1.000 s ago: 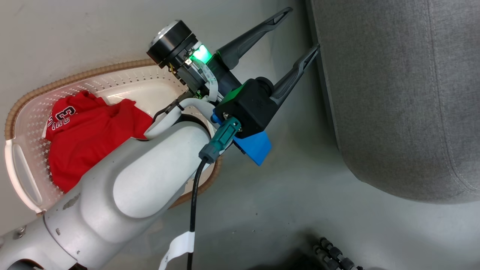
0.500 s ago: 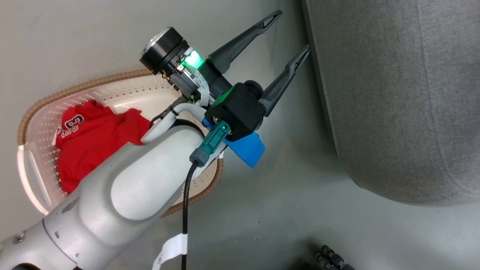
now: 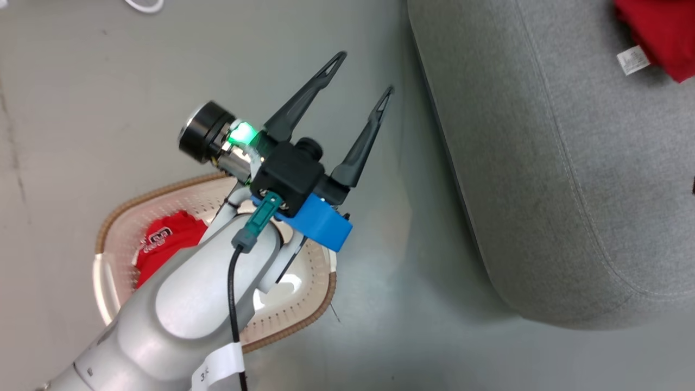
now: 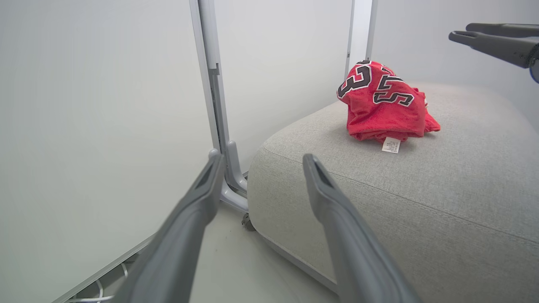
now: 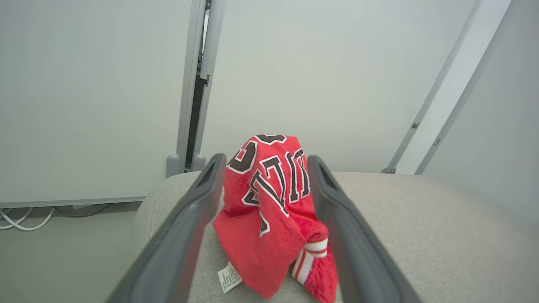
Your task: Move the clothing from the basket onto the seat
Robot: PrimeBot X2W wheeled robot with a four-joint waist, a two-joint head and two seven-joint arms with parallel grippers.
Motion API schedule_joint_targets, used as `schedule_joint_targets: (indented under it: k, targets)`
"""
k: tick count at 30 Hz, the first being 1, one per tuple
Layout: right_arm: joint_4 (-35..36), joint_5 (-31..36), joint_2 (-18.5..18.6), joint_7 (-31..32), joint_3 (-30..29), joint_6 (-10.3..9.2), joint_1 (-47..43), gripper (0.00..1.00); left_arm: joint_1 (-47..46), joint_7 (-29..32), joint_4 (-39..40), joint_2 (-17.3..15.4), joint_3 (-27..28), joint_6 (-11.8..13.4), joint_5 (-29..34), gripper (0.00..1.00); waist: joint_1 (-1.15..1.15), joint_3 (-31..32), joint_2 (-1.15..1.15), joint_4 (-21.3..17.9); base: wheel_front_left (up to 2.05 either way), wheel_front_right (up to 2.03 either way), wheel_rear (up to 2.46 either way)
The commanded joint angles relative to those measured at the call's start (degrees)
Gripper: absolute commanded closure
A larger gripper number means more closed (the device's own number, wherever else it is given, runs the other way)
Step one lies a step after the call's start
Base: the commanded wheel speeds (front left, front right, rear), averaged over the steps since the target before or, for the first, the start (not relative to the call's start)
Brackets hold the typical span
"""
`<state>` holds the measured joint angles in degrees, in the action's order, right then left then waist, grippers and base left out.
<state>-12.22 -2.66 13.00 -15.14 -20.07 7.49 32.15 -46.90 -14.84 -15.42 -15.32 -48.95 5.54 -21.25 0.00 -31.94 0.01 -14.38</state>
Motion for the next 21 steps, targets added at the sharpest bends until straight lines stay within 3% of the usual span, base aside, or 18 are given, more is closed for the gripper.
schedule_joint_targets:
  k: [1,8,21]
  targets:
    - [1.56,-0.54,-0.96,-0.03,0.83,0.01,-2.32,0.0,1.95,-0.36,-0.2,-0.19,1.2,0.55,-0.43,0.0,0.0,4.7,-0.01,2.18,0.0,0.0,0.0]
    - [6.44,-1.47,-3.17,-0.03,7.03,0.01,-8.54,0.0,9.75,-0.4,3.06,-0.79,9.44,1.97,-0.2,0.0,0.0,10.84,-0.01,5.63,0.0,0.0,0.0]
    - [6.68,-2.11,-6.03,-0.03,16.91,0.01,-15.61,0.0,23.25,-0.37,4.6,1.53,23.87,-0.01,3.82,0.0,0.0,19.56,-0.01,11.7,0.0,0.0,0.0]
